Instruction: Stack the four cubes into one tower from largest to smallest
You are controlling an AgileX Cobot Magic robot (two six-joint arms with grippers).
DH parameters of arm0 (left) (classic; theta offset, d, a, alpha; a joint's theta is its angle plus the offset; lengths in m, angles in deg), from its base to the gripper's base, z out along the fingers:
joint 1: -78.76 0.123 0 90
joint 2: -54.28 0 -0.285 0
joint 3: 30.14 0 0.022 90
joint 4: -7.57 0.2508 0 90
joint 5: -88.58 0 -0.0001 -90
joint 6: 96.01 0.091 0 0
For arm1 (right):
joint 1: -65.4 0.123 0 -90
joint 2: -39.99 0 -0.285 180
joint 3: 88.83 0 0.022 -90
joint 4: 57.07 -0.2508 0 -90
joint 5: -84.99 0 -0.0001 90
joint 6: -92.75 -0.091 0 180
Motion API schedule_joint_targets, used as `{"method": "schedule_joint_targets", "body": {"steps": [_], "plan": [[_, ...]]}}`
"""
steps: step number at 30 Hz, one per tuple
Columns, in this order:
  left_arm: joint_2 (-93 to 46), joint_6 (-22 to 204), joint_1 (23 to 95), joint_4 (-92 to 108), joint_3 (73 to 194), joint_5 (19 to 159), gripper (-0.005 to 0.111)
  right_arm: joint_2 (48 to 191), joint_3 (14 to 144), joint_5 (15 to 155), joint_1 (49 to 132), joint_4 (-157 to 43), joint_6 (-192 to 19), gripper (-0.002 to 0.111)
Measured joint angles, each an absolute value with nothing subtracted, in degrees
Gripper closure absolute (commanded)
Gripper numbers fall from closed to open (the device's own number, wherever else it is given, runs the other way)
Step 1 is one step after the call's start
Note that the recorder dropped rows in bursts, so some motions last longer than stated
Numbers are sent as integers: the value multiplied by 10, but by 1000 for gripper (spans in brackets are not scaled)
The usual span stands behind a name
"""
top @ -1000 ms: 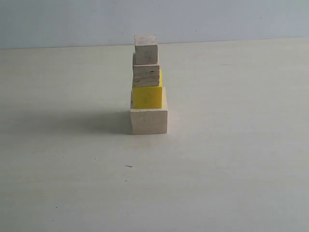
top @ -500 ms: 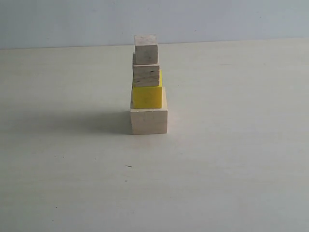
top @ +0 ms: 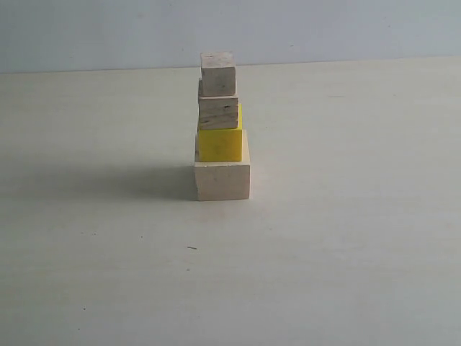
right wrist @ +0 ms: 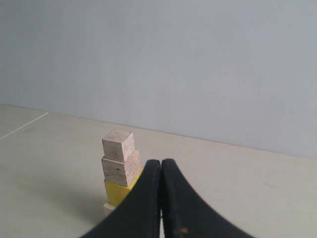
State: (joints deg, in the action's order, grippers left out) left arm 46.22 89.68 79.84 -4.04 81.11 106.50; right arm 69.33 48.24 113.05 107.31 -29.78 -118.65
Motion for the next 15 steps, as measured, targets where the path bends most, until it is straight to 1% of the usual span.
{"method": "schedule_joint_targets", "body": {"steps": [4, 15], "plan": [[462, 855, 798, -6, 783, 1065, 107, 693, 482, 1131, 1073, -298, -1187, 108], [462, 846, 798, 20, 728, 1076, 107, 693, 482, 1131, 1073, -298, -1188, 108]]}}
